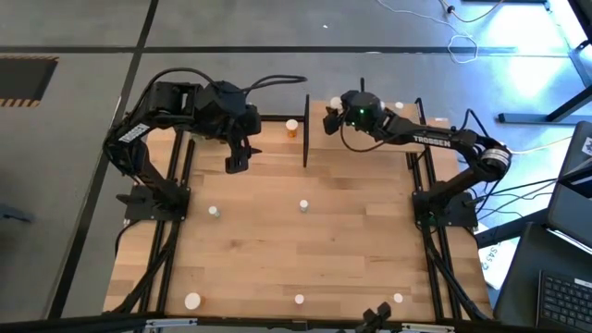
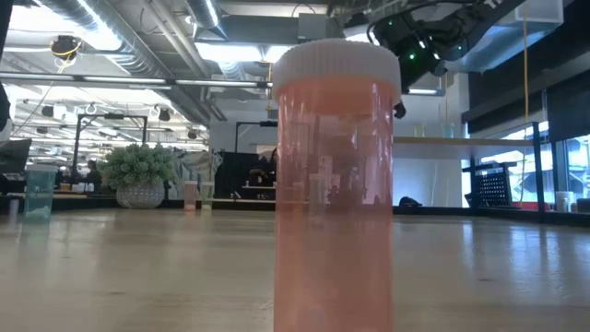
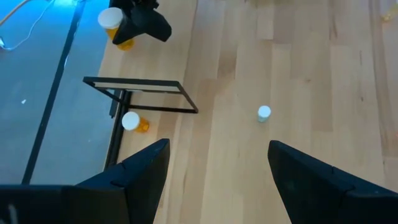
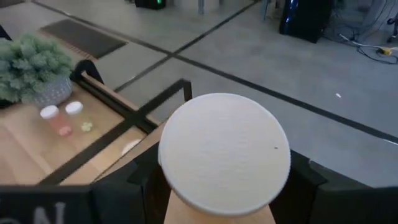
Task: Pick and place medicine bottles onto shelf by color
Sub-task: Put the middle orange pill bottle on the shelf
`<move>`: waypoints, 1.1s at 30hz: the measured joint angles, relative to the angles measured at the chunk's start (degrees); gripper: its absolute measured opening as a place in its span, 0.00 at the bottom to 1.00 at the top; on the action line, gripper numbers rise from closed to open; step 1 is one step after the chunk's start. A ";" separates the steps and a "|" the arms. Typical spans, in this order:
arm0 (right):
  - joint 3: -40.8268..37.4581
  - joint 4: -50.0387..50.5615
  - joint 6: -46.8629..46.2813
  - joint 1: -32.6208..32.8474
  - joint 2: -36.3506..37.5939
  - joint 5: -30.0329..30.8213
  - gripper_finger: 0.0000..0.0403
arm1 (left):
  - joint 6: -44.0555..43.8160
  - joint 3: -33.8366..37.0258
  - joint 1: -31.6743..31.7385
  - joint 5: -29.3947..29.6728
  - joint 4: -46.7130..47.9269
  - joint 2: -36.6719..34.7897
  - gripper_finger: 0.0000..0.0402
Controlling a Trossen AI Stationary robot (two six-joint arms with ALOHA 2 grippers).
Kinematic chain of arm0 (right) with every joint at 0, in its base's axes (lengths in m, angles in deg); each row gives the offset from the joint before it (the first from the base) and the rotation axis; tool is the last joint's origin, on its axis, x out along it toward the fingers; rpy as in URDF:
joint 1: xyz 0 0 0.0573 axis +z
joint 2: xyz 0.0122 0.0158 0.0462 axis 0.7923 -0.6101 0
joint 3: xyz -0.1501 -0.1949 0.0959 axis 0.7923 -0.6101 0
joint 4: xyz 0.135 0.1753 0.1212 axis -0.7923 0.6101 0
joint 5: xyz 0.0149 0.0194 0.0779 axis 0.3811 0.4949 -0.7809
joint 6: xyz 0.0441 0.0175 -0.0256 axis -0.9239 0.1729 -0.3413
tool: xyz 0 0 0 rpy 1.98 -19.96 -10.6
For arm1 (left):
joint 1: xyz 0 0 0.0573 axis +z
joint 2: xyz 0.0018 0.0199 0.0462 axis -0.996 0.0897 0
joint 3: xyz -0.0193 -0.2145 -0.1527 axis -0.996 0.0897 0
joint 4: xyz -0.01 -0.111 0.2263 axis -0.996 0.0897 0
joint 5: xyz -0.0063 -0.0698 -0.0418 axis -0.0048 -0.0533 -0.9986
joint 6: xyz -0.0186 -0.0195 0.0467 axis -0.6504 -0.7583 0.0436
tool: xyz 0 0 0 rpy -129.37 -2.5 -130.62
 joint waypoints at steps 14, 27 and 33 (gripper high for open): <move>-0.02 -0.96 0.94 0.01 -2.38 0.49 0.53 | 0.36 0.00 0.00 0.00 0.00 0.00 0.67; -0.02 -0.86 0.83 -0.09 -2.38 -1.43 0.53 | 0.42 0.00 0.00 -0.02 0.00 0.00 0.67; -0.02 -0.87 1.02 -0.04 -2.36 -0.72 0.53 | 0.44 0.00 0.00 -0.02 0.00 0.00 0.67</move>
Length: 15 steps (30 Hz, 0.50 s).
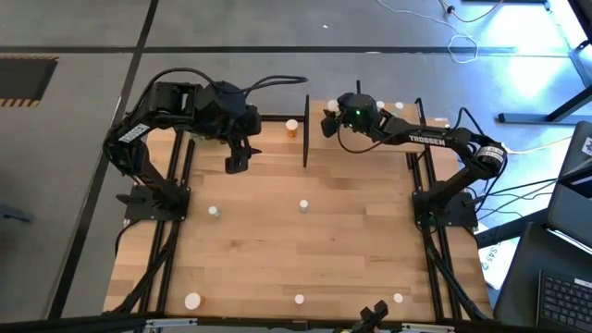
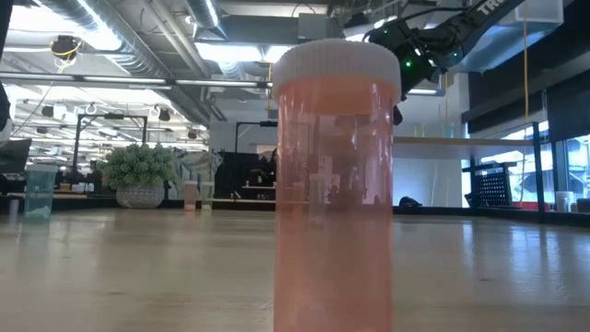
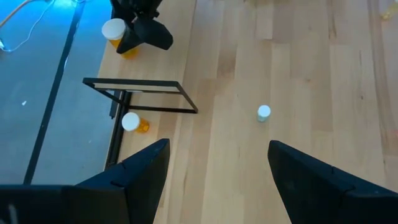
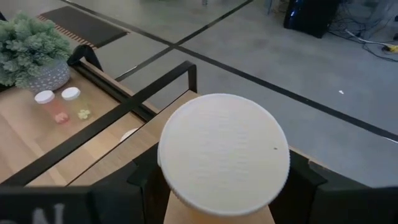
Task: Pick and place medicine bottles onto shelf by color
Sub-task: Put the middle orange pill bottle on the shelf
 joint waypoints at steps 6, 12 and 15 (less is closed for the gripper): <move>0.00 0.12 -3.82 -0.04 0.02 1.67 0.53 | 0.01 0.00 0.00 0.00 0.00 0.00 0.67; 0.00 0.24 -7.76 -1.11 0.04 -2.22 0.53 | 0.03 0.00 0.00 0.02 0.01 0.02 0.67; 0.00 0.24 -7.47 -1.24 0.04 -2.21 0.53 | 0.04 0.00 0.00 0.02 0.00 0.02 0.67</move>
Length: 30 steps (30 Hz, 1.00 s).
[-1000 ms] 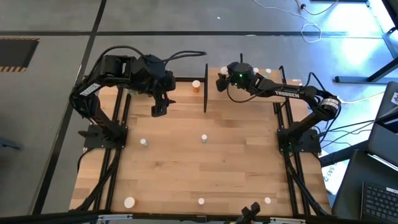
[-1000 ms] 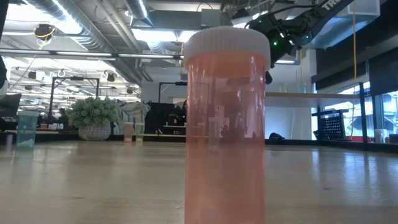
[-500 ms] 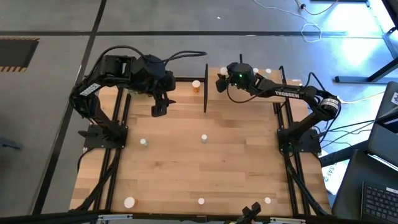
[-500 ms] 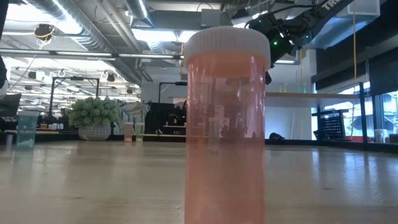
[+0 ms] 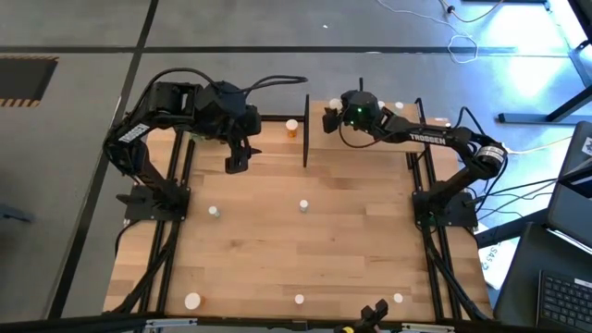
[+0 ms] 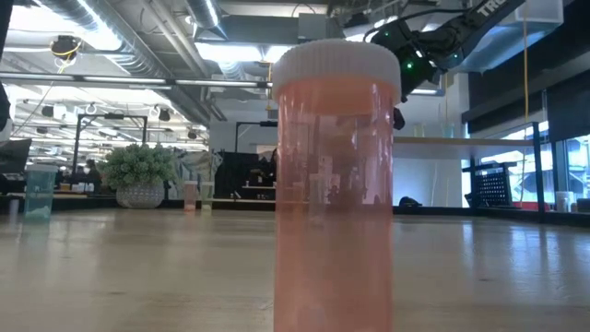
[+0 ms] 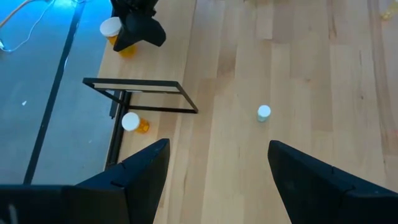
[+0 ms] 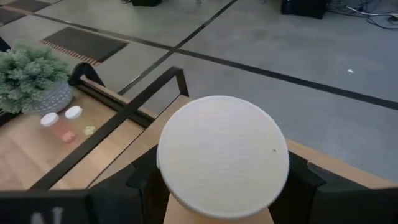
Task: Pick and place medicine bottles onto shelf by color
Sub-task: Put the middle orange pill bottle on the shelf
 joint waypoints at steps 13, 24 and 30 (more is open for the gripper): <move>0.00 -0.07 1.60 -0.15 0.00 -0.02 0.53 | 0.00 0.00 0.00 0.00 0.02 0.00 0.67; 0.00 -0.15 1.22 -0.14 0.02 -0.83 0.50 | 2.19 0.00 0.00 0.00 0.02 0.00 0.67; 0.00 0.13 -0.24 -0.27 0.02 -1.92 0.53 | 2.03 0.00 0.00 0.00 0.02 -0.02 0.67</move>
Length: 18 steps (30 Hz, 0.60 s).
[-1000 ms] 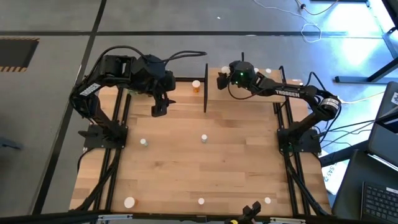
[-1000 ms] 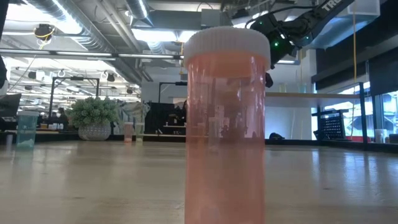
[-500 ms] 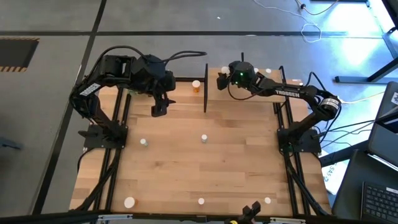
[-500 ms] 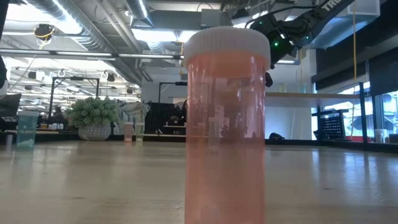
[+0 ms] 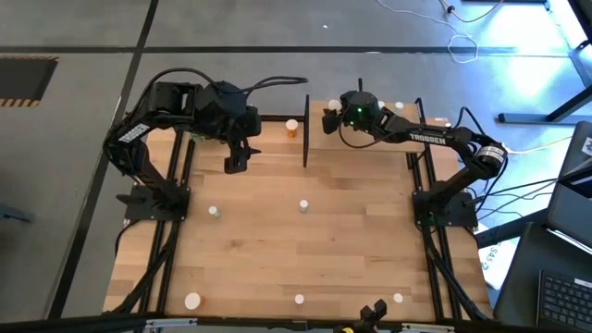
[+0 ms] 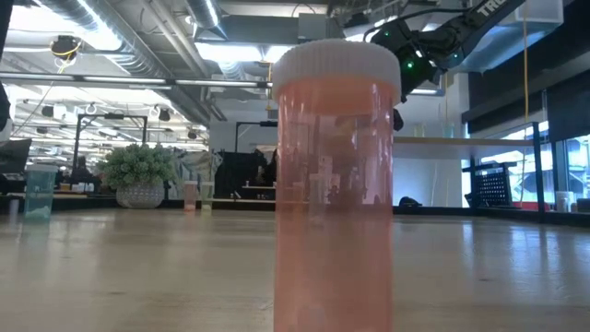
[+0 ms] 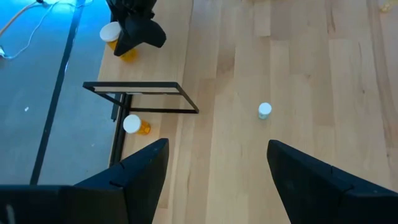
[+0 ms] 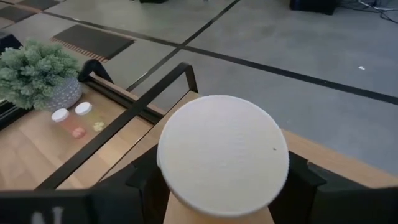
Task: Pick and place medicine bottles onto shelf by color
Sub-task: Put the middle orange pill bottle on the shelf
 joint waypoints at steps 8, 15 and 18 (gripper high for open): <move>0.00 -0.06 0.08 0.00 0.00 0.00 0.60 | -0.05 0.00 0.00 0.00 0.00 0.01 0.67; 1.57 -0.43 5.97 0.00 0.19 -0.01 0.60 | -0.72 0.00 0.00 -0.02 0.00 0.02 0.67; 3.44 -0.41 7.80 0.00 0.22 0.00 0.60 | -0.83 0.00 0.00 -0.02 0.00 0.02 0.67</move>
